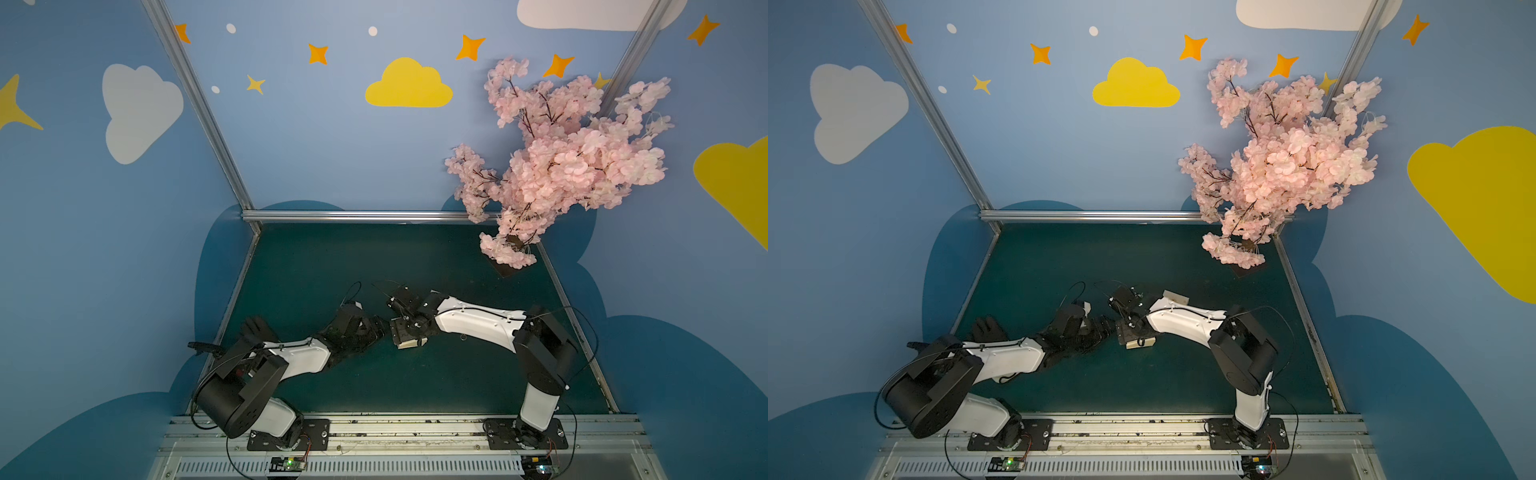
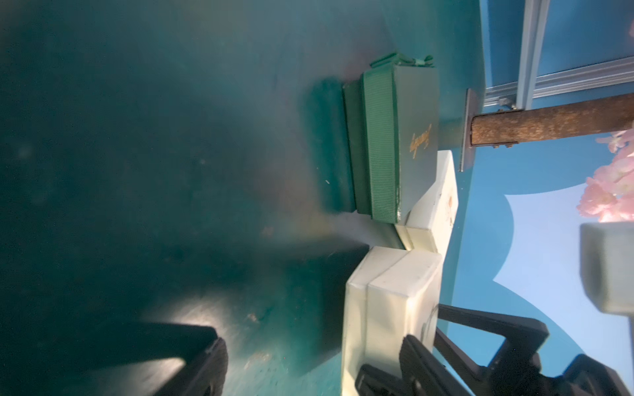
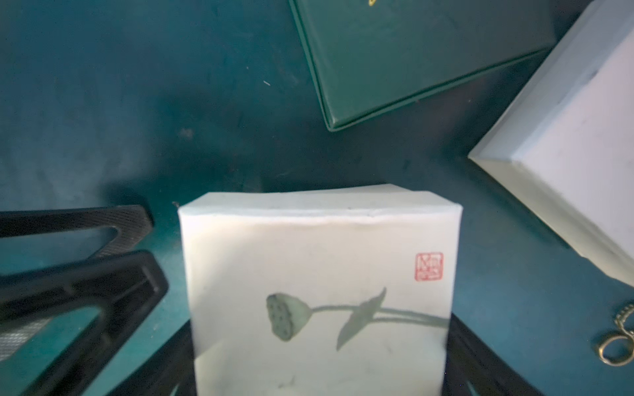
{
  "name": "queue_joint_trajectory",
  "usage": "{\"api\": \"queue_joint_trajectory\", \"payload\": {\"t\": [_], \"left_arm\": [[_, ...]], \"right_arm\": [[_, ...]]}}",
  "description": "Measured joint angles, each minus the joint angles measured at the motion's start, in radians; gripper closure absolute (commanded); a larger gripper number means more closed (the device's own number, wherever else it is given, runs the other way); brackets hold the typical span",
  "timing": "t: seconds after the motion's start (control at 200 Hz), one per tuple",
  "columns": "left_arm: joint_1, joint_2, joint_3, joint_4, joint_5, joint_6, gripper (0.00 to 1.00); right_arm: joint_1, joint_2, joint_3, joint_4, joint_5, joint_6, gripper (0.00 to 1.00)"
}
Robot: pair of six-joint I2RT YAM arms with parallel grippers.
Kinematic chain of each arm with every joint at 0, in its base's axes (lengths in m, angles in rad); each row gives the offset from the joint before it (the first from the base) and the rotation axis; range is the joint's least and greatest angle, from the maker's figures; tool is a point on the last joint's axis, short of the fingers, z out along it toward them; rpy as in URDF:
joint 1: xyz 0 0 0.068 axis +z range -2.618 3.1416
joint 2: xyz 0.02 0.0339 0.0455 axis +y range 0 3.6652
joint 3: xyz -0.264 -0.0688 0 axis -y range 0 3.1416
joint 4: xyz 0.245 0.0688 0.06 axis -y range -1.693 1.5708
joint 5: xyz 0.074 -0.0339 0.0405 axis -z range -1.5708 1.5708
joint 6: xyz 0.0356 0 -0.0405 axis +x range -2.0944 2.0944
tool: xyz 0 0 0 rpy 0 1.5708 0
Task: Take the rings out of the lift-off lid box
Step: Open the lid on the jewelry box.
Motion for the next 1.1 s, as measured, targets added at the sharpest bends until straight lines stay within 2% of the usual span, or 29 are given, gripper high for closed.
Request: {"api": "queue_joint_trajectory", "payload": {"t": [0.145, 0.3, 0.576, 0.786, 1.102], "left_arm": [[-0.002, 0.035, 0.01, 0.039, 0.018, -0.008, 0.21], [-0.002, 0.069, 0.019, 0.078, 0.034, -0.025, 0.27], [-0.01, 0.055, -0.005, 0.082, 0.025, -0.05, 0.34], [-0.013, 0.017, -0.032, 0.066, 0.014, -0.056, 0.34], [-0.013, 0.066, -0.003, 0.093, 0.039, -0.056, 0.34]], "right_arm": [[0.0, -0.001, -0.002, 0.002, -0.001, 0.001, 0.12], [-0.007, -0.004, -0.007, 0.001, 0.003, 0.001, 0.12], [-0.008, -0.011, -0.015, 0.01, -0.002, 0.003, 0.12], [-0.011, -0.013, -0.017, 0.013, -0.008, 0.011, 0.12], [-0.012, -0.017, -0.021, 0.019, -0.017, 0.015, 0.12]]}}
